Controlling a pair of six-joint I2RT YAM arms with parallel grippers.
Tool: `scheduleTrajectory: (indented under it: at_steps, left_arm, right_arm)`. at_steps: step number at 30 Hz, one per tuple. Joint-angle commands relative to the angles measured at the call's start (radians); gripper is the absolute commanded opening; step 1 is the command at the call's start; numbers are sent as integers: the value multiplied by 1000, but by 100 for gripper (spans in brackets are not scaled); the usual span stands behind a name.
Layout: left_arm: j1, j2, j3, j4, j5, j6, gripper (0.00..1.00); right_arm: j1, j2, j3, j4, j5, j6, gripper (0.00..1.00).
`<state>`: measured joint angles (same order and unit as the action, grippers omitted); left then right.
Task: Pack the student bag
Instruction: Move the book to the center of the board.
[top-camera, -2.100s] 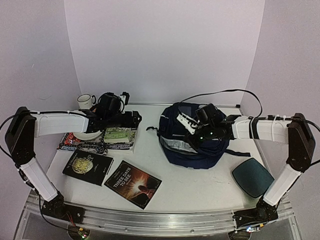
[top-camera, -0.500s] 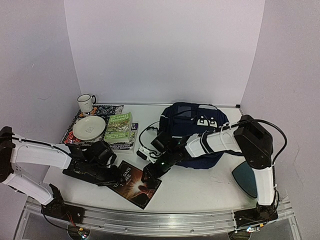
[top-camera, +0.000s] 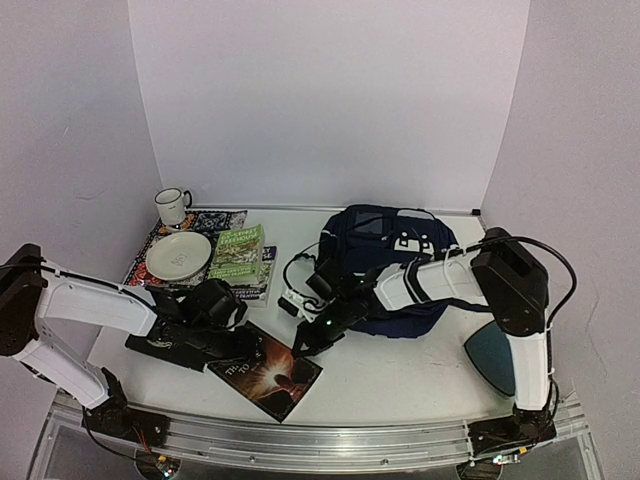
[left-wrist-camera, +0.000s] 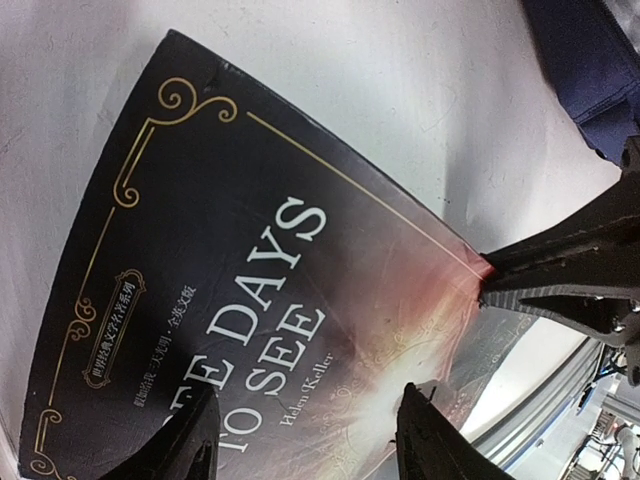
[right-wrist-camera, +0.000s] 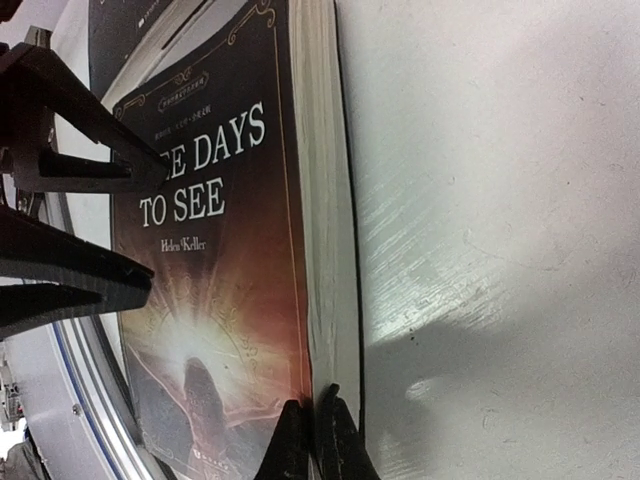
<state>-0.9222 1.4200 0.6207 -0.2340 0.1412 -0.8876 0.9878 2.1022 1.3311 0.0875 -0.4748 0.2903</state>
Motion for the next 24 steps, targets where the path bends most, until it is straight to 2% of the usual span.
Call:
scheduleTrajectory:
  at_steps: [1, 7, 12, 19, 24]
  left_arm:
    - [-4, -19, 27, -13, -70, 10, 66]
    - [-2, -96, 19, -13, -172, -52, 80]
    - [-1, -122, 5, 11, -221, -100, 85]
    - [-1, -93, -54, 205, -199, -168, 87]
    - [0, 27, -29, 338, -150, -160, 83]
  right_arm:
    - [16, -110, -33, -18, 25, 28, 0]
    - [1, -235, -106, 3, 156, 85, 0]
    - [-15, -301, -181, 56, 227, 183, 0]
    - [-43, -381, -323, 208, 292, 322, 0]
    - [-59, -356, -336, 219, 248, 342, 0]
